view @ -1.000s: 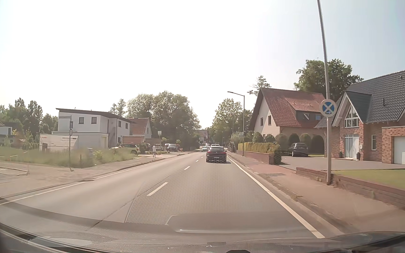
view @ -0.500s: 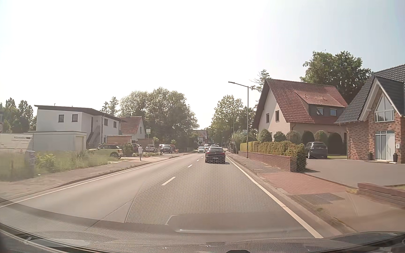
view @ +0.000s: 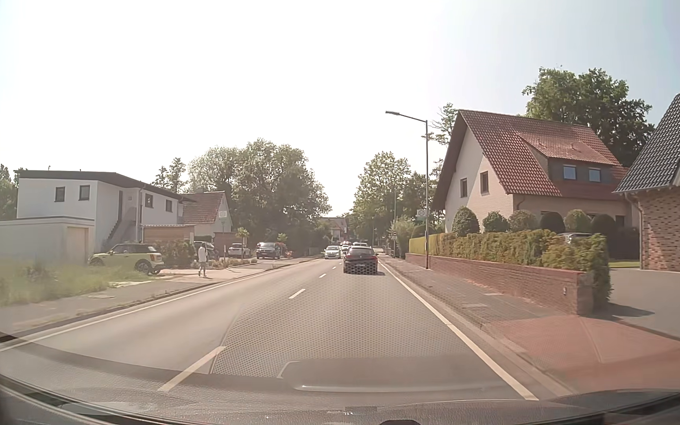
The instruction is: Follow the waypoints while adhering to traffic rules and regulations
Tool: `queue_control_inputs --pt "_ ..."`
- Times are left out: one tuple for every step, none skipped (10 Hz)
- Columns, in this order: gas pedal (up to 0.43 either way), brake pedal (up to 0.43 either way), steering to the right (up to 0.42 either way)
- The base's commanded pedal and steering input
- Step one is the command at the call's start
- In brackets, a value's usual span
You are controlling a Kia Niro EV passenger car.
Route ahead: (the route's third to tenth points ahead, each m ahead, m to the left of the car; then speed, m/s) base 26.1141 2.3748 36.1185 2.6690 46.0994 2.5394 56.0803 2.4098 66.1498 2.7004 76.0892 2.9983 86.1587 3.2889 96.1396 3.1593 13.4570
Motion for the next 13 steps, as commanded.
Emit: queue_control_inputs --pt "0.177 0.000 -0.001" --pt "0.177 0.000 -0.001" --pt "0.177 0.000 -0.001" --pt "0.177 0.000 -0.001" --pt "0.177 0.000 -0.001" --pt "0.177 0.000 -0.001" --pt "0.177 0.000 -0.001" --pt "0.177 0.000 -0.001" --pt "0.169 0.000 -0.001" --pt "0.157 0.000 -0.001" --pt "0.157 0.000 -0.001" --pt "0.157 0.000 -0.001" --pt "0.157 0.000 -0.001"
